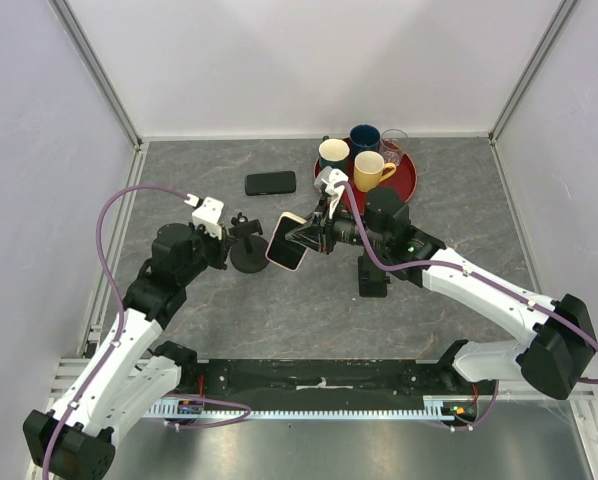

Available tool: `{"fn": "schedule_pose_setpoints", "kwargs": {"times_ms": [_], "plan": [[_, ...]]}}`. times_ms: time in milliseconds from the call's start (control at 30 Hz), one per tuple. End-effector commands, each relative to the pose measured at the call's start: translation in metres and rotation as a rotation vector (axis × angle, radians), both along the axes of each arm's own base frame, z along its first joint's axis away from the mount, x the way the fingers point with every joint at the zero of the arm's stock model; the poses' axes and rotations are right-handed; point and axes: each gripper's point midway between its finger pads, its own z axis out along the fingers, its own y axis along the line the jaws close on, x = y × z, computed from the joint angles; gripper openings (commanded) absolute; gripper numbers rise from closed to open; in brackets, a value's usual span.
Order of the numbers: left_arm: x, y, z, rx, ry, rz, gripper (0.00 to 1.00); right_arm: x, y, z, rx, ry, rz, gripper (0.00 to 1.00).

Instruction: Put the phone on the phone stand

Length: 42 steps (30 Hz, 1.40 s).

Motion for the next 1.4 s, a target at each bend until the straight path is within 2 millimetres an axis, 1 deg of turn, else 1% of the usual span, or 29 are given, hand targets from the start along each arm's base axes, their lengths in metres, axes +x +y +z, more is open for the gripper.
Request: {"fn": "schedule_pose_setpoints", "kwargs": {"times_ms": [0, 67, 167, 200, 233, 267, 300, 367, 400, 433, 500, 567, 633, 667, 700, 733, 767, 833, 900, 1033, 1100, 1200, 1367], "plan": [[-0.011, -0.023, 0.003, -0.028, -0.019, -0.153, 0.02, -0.001, 0.003, 0.041, 0.100, -0.097, 0.019, 0.00], [-0.011, -0.023, 0.003, -0.030, -0.021, -0.153, 0.02, -0.001, 0.003, 0.040, 0.099, -0.098, 0.019, 0.00], [-0.004, -0.010, 0.002, -0.020, -0.011, -0.056, 0.02, -0.001, 0.003, 0.039, 0.096, -0.097, 0.019, 0.00], [0.001, 0.000, 0.003, -0.006, -0.014, 0.009, 0.09, -0.001, 0.003, 0.038, 0.095, -0.096, 0.018, 0.00], [0.003, 0.005, 0.005, -0.025, -0.007, 0.054, 0.16, -0.001, 0.003, 0.039, 0.097, -0.098, 0.018, 0.00], [0.004, 0.006, 0.004, -0.031, 0.002, 0.074, 0.25, -0.001, 0.003, 0.039, 0.096, -0.101, 0.019, 0.00], [0.007, 0.014, 0.003, -0.029, 0.000, 0.127, 0.39, -0.001, 0.003, 0.038, 0.093, -0.098, 0.018, 0.00], [0.010, 0.012, 0.001, -0.047, 0.017, 0.135, 0.49, 0.000, 0.003, 0.037, 0.093, -0.098, 0.018, 0.00], [0.010, 0.010, -0.001, -0.051, 0.027, 0.131, 0.57, 0.000, 0.003, 0.038, 0.094, -0.099, 0.018, 0.00], [0.012, 0.008, 0.001, -0.056, 0.028, 0.125, 0.58, 0.000, 0.004, 0.037, 0.093, -0.098, 0.019, 0.00], [0.014, 0.005, -0.006, -0.053, 0.059, 0.118, 0.63, 0.000, 0.005, 0.035, 0.092, -0.092, 0.022, 0.00], [0.016, 0.007, -0.006, -0.045, 0.068, 0.137, 0.64, 0.000, 0.005, 0.036, 0.093, -0.093, 0.024, 0.00], [0.016, 0.008, -0.002, -0.038, 0.058, 0.133, 0.55, 0.000, 0.005, 0.035, 0.092, -0.092, 0.024, 0.00], [0.014, 0.008, -0.001, -0.032, 0.060, 0.128, 0.48, -0.001, 0.004, 0.037, 0.094, -0.096, 0.022, 0.00], [0.012, 0.009, 0.002, -0.016, 0.048, 0.118, 0.46, -0.001, 0.004, 0.036, 0.092, -0.096, 0.022, 0.00], [0.010, 0.013, 0.012, -0.017, 0.017, 0.125, 0.46, -0.001, 0.003, 0.036, 0.092, -0.098, 0.021, 0.00], [0.011, 0.024, 0.017, -0.002, -0.007, 0.179, 0.46, -0.001, 0.003, 0.036, 0.092, -0.098, 0.021, 0.00], [0.008, 0.036, 0.023, 0.007, -0.049, 0.232, 0.49, -0.001, 0.003, 0.037, 0.092, -0.100, 0.021, 0.00], [0.008, 0.041, 0.025, 0.022, -0.076, 0.247, 0.54, -0.002, 0.003, 0.036, 0.090, -0.098, 0.026, 0.00], [0.011, 0.042, 0.023, 0.044, -0.067, 0.248, 0.57, -0.003, 0.003, 0.035, 0.088, -0.100, 0.032, 0.00], [0.015, 0.035, 0.021, 0.069, -0.062, 0.200, 0.60, -0.003, 0.003, 0.035, 0.088, -0.103, 0.032, 0.00], [0.018, 0.023, 0.022, 0.049, -0.046, 0.134, 0.59, -0.003, 0.002, 0.035, 0.087, -0.104, 0.031, 0.00], [0.023, 0.022, 0.016, 0.032, -0.012, 0.124, 0.59, -0.005, 0.001, 0.036, 0.088, -0.111, 0.029, 0.00]]}}
